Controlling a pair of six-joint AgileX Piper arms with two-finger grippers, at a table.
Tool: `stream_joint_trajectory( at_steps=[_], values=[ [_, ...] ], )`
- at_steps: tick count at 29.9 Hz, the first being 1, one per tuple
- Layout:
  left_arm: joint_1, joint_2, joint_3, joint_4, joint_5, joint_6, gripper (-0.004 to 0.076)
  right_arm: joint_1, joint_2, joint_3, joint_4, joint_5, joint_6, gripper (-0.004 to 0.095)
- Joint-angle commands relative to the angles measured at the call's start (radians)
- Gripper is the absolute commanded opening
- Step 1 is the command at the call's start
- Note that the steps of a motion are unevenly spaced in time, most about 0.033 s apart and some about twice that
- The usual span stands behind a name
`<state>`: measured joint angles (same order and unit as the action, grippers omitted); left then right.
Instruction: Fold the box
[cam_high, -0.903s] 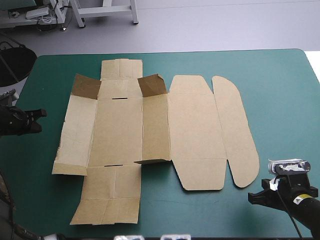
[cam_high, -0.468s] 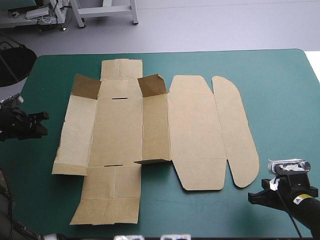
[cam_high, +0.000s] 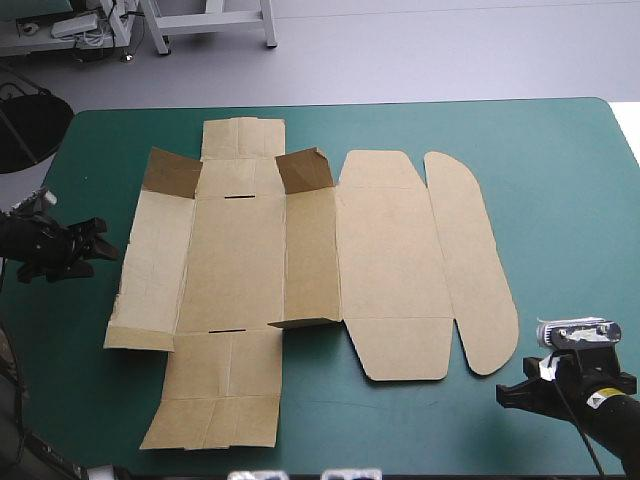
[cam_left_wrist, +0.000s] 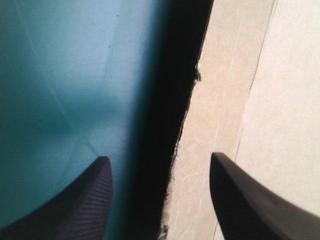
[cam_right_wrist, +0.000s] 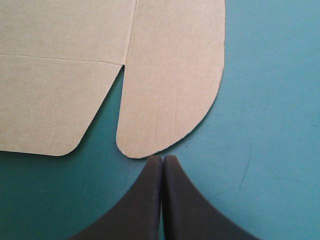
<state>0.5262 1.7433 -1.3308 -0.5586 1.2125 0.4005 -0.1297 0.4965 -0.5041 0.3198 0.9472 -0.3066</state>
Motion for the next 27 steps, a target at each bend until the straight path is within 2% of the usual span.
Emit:
stream_joint_trajectory(
  at_steps=[1,12,24,27],
  values=[
    [-0.017,-0.027,0.016,-0.053,0.083,0.02,0.0419,0.002,0.005,-0.026,0.015,-0.052,-0.007,-0.0017],
    [-0.028,-0.027,0.112,-0.099,0.083,0.086,0.0419,0.002,0.005,-0.026,0.015,-0.058,-0.007,-0.0017],
    [-0.166,-0.025,0.143,-0.172,0.039,0.121,0.0419,0.002,0.005,-0.026,0.015,-0.059,-0.007,-0.0017],
    [-0.202,-0.023,0.143,-0.163,0.012,0.121,0.0386,0.002,0.005,-0.026,0.015,-0.059,-0.007,-0.0018]
  ],
)
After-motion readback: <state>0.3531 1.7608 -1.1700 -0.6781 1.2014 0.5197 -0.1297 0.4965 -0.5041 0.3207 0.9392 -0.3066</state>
